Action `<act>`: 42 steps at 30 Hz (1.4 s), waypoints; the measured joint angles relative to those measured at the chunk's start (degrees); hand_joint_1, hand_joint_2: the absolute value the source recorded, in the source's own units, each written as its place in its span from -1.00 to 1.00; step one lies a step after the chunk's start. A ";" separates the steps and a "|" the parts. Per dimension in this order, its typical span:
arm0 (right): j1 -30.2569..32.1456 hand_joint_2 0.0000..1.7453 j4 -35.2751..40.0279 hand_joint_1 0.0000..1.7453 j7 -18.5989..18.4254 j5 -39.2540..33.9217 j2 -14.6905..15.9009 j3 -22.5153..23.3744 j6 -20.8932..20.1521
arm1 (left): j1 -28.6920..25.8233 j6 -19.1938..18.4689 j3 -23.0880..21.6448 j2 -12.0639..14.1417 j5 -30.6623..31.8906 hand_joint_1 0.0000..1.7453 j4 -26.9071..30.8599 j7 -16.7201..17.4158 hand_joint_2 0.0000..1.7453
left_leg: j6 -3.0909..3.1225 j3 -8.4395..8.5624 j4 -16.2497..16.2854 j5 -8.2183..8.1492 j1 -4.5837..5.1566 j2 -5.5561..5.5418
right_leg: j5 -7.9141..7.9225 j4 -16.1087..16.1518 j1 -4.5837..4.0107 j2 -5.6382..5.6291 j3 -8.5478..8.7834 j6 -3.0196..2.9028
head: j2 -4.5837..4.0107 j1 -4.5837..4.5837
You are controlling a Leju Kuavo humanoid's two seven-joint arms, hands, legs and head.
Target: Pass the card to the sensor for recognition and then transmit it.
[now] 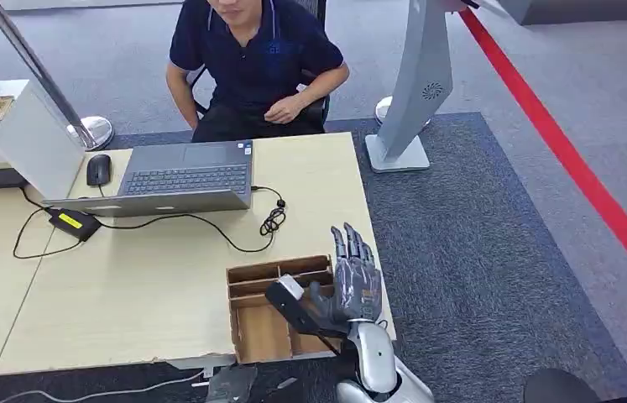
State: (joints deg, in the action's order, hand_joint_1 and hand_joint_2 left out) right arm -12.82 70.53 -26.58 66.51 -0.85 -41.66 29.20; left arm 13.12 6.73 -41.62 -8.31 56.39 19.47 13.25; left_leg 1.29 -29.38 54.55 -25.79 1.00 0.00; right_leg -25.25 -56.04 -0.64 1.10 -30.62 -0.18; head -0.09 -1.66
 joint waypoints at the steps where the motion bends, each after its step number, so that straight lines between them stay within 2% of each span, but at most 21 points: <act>1: 0.00 1.00 0.00 -0.54 0.00 -0.02 0.00 -0.02 0.00 | 0.00 -0.02 0.00 0.00 0.00 -1.00 0.00 0.00 1.00 | 0.00 0.00 0.00 0.00 0.00 0.00 | 0.00 0.00 0.00 0.00 0.00 0.00 | 0.00 0.00; 9: -0.01 1.00 -0.02 -0.50 0.00 -0.02 0.00 0.00 -0.02 | 0.02 -0.04 0.02 0.00 0.02 -1.00 0.00 0.00 1.00 | 0.00 0.00 0.00 0.00 0.00 0.00 | 0.00 0.00 0.00 0.00 0.00 0.00 | 0.00 0.00; 10: 0.00 1.00 0.00 -0.44 -0.02 -0.02 0.00 0.00 -0.07 | 0.02 -0.04 0.02 0.00 0.04 -1.00 0.00 0.00 1.00 | 0.00 0.00 0.00 0.00 0.00 0.00 | 0.00 0.00 0.00 0.00 0.00 0.00 | 0.00 0.00; 17: 0.00 1.00 0.00 -0.36 -0.07 -0.11 0.00 0.00 -0.35 | 0.02 -0.07 0.02 -0.02 0.18 -1.00 0.00 0.00 1.00 | 0.00 0.00 0.00 0.00 0.00 0.00 | 0.00 0.00 0.00 0.00 0.00 0.00 | 0.00 0.00; 27: 0.00 1.00 0.00 -0.38 -0.20 -0.52 0.00 0.00 -0.92 | 0.03 -0.50 0.04 -0.15 -0.09 -1.00 0.02 0.02 1.00 | 0.00 0.00 0.00 0.00 0.00 0.00 | 0.00 0.00 0.00 0.00 0.00 0.00 | 0.00 -0.02; 30: 0.01 1.00 0.00 -0.36 -0.13 -0.59 0.00 0.00 -0.90 | -0.13 -0.92 0.96 -0.11 -2.36 -1.00 0.00 0.20 1.00 | 0.00 -0.01 0.00 0.00 0.00 0.00 | 0.00 0.00 0.00 0.00 0.01 0.00 | 0.00 0.00; 35: -0.19 1.00 -0.41 -0.30 0.81 -0.72 -0.33 -0.02 -0.42 | -0.93 -1.64 3.34 0.92 -8.96 -1.00 -0.15 -2.10 1.00 | 0.00 -0.01 0.00 0.00 -0.01 0.00 | 0.00 -0.01 -0.01 0.00 0.00 0.00 | 0.00 0.02; 39: 0.25 1.00 -0.72 -0.30 1.29 -0.74 -0.33 -0.13 1.03 | -1.63 -4.42 5.88 2.45 -15.50 -1.00 -0.53 -3.06 1.00 | -0.01 -0.02 -0.01 -0.01 -0.02 -0.01 | -0.01 -0.01 -0.02 0.00 -0.01 -0.01 | 0.00 0.00; 42: 0.24 1.00 -1.18 -0.28 1.79 -1.16 -0.39 -0.24 1.05 | -2.07 -8.36 8.13 3.96 -20.53 -1.00 -0.72 -3.52 1.00 | -0.01 -0.03 -0.01 -0.01 -0.03 0.00 | -0.01 -0.02 -0.04 0.00 -0.01 -0.01 | 0.00 -0.02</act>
State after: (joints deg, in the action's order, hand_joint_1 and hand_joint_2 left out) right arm -12.58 69.35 -24.78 65.35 -1.25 -41.90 30.25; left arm 11.05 -1.62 -33.48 -4.35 35.86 18.75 9.73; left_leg 1.28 -29.41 54.54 -25.79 0.97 0.00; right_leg -25.26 -56.06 -0.68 1.10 -30.63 -0.19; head -0.09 -1.68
